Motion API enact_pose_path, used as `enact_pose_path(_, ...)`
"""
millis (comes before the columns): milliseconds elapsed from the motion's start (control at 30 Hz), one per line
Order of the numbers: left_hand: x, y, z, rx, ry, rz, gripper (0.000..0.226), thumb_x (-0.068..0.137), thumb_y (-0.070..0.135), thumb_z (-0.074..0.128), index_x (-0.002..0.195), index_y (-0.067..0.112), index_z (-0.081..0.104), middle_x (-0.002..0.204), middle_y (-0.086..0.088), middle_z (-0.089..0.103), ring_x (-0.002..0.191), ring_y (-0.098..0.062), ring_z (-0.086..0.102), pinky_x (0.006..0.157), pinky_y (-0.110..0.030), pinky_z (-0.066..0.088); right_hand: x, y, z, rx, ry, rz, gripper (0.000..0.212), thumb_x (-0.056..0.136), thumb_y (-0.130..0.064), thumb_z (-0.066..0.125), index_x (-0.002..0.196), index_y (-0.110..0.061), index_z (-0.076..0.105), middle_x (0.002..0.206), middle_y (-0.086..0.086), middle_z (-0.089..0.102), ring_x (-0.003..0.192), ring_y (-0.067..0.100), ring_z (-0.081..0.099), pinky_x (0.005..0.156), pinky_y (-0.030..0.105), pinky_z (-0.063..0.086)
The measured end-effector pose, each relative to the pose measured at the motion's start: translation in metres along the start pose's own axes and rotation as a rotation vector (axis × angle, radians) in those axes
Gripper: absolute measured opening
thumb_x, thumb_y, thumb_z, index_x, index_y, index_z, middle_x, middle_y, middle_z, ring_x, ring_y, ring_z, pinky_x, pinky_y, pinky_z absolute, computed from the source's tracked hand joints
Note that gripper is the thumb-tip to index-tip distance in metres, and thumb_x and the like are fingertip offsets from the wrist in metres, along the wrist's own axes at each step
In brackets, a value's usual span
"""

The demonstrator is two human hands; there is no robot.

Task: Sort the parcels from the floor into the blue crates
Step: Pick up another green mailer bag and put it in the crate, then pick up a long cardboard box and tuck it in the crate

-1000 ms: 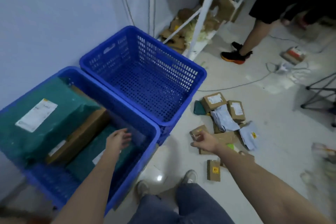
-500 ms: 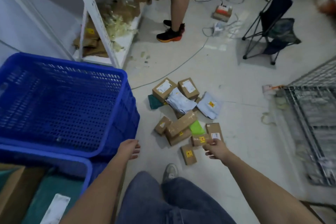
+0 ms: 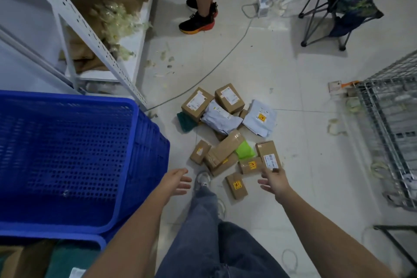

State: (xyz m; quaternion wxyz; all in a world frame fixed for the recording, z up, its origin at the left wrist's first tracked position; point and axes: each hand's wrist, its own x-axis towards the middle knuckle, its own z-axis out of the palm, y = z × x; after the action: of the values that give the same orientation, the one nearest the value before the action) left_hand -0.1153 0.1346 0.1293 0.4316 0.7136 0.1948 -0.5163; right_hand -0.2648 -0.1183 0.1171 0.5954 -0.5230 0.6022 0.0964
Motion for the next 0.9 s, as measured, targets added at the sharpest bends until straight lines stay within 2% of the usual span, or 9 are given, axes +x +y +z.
enact_pose_path(200, 0.045, 0.016, -0.021, 0.334, -0.119, -0.059, 0.025, 0.099, 0.028, 0.043, 0.11, 0.008, 0.054, 0.091, -0.006, 0.062, 0.075, -0.019, 0.06, 0.065, -0.027, 0.049, 0.048, -0.038, 0.018, -0.156, -0.041, 0.115, 0.052, 0.092, -0.021, 0.058, 0.134, -0.001, 0.033, 0.101, 0.019, 0.053, 0.063, 0.021, 0.054, 0.056, 0.029, 0.043)
enact_pose_path(300, 0.075, 0.024, -0.029, 0.443, -0.166, -0.087, 0.021, 0.098, 0.029, 0.044, 0.107, 0.012, 0.054, 0.095, -0.006, 0.061, 0.076, -0.017, 0.059, 0.063, -0.022, 0.046, 0.082, -0.061, 0.028, -0.187, -0.06, 0.081, 0.042, 0.093, -0.02, 0.056, 0.127, -0.003, 0.039, 0.098, 0.016, 0.056, 0.063, 0.02, 0.055, 0.056, 0.028, 0.044)
enact_pose_path(433, 0.122, 0.036, -0.013, 0.409, -0.165, -0.136, 0.016, 0.097, 0.025, 0.046, 0.099, 0.012, 0.055, 0.095, -0.01, 0.062, 0.079, -0.02, 0.06, 0.067, -0.027, 0.049, 0.126, -0.073, 0.041, -0.24, -0.072, 0.046, 0.026, 0.094, -0.017, 0.054, 0.114, -0.005, 0.044, 0.081, 0.007, 0.056, 0.061, 0.019, 0.054, 0.057, 0.028, 0.043)
enact_pose_path(600, 0.208, 0.024, 0.021, 0.557, -0.134, -0.177, 0.009, 0.092, 0.021, 0.046, 0.086, 0.019, 0.051, 0.089, -0.005, 0.06, 0.079, -0.019, 0.056, 0.071, -0.028, 0.044, 0.214, -0.055, 0.066, -0.358, -0.067, 0.101, 0.018, 0.092, -0.016, 0.056, 0.101, -0.003, 0.047, 0.085, 0.016, 0.058, 0.056, 0.02, 0.053, 0.052, 0.026, 0.04)
enact_pose_path(667, 0.25, 0.014, 0.036, 0.594, -0.125, -0.171, 0.007, 0.092, 0.024, 0.045, 0.09, 0.02, 0.05, 0.099, -0.008, 0.062, 0.087, -0.022, 0.058, 0.074, -0.03, 0.045, 0.259, -0.037, 0.079, -0.396, -0.062, 0.118, 0.013, 0.091, -0.016, 0.057, 0.088, -0.006, 0.049, 0.083, 0.018, 0.057, 0.056, 0.022, 0.051, 0.052, 0.027, 0.038)
enact_pose_path(733, 0.3, 0.006, 0.053, 0.584, -0.102, -0.19, 0.01, 0.093, 0.026, 0.045, 0.097, 0.019, 0.051, 0.107, -0.011, 0.063, 0.093, -0.025, 0.061, 0.077, -0.031, 0.046, 0.31, -0.015, 0.092, -0.464, -0.063, 0.098, 0.015, 0.09, -0.02, 0.058, 0.078, -0.013, 0.05, 0.083, 0.019, 0.06, 0.064, 0.029, 0.057, 0.059, 0.033, 0.042)
enact_pose_path(767, 0.325, -0.002, 0.06, 0.571, -0.085, -0.21, 0.016, 0.093, 0.027, 0.046, 0.105, 0.017, 0.051, 0.111, -0.013, 0.064, 0.094, -0.026, 0.062, 0.078, -0.031, 0.047, 0.336, -0.003, 0.097, -0.508, -0.073, 0.087, 0.012, 0.089, -0.023, 0.058, 0.084, -0.013, 0.052, 0.086, 0.019, 0.062, 0.073, 0.032, 0.061, 0.064, 0.037, 0.044)
enact_pose_path(833, 0.37, -0.016, 0.069, 0.564, -0.074, -0.231, 0.036, 0.093, 0.03, 0.046, 0.124, 0.012, 0.045, 0.121, -0.015, 0.06, 0.103, -0.029, 0.061, 0.086, -0.034, 0.048, 0.377, 0.01, 0.106, -0.55, -0.07, 0.067, 0.023, 0.089, -0.023, 0.057, 0.108, -0.011, 0.053, 0.093, 0.016, 0.06, 0.087, 0.036, 0.062, 0.072, 0.04, 0.045)
enact_pose_path(900, 0.414, -0.035, 0.08, 0.519, -0.06, -0.241, 0.05, 0.092, 0.035, 0.049, 0.134, 0.011, 0.036, 0.13, -0.015, 0.054, 0.115, -0.031, 0.055, 0.098, -0.036, 0.044, 0.416, 0.023, 0.115, -0.548, -0.035, 0.044, 0.035, 0.089, -0.022, 0.056, 0.122, -0.009, 0.049, 0.091, 0.011, 0.056, 0.087, 0.032, 0.057, 0.073, 0.038, 0.044)
